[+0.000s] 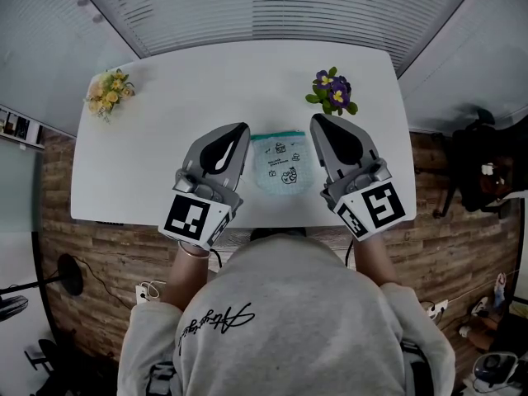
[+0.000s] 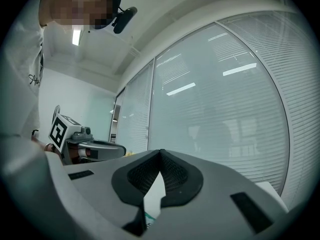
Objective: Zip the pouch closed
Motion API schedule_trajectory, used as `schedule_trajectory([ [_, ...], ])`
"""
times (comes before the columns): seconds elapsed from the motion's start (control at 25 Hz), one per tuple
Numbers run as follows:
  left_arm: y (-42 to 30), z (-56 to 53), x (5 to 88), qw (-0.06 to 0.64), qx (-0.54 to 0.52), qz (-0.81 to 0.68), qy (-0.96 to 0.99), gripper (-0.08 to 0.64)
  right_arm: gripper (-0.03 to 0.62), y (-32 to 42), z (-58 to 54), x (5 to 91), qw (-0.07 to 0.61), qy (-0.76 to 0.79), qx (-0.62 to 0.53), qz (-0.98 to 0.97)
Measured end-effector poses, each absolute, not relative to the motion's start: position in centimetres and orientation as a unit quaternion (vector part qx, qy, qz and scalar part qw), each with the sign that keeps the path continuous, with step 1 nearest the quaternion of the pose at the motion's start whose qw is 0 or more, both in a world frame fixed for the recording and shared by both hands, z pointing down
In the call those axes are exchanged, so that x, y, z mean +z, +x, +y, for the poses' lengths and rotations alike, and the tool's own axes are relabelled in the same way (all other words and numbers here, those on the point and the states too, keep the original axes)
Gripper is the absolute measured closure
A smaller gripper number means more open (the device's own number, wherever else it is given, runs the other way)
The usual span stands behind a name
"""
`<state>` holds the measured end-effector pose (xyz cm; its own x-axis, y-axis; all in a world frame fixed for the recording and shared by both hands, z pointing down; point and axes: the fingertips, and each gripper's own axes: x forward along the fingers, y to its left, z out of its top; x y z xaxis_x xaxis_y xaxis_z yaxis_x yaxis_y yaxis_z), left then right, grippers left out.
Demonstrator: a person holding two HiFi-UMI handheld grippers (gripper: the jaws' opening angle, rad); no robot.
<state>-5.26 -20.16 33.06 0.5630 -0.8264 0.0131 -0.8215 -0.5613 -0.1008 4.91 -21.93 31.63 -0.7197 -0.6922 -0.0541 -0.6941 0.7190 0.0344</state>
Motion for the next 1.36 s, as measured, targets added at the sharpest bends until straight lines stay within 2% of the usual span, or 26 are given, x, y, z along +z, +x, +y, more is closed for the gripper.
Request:
schedule_trajectory([
  [1.36,-4.8,-19.7,33.0,0.038,-0.022,0.466,-0.884,0.560,0.591,5.1,-21.0,32.4,0.015,-0.375,0.019,0.927],
])
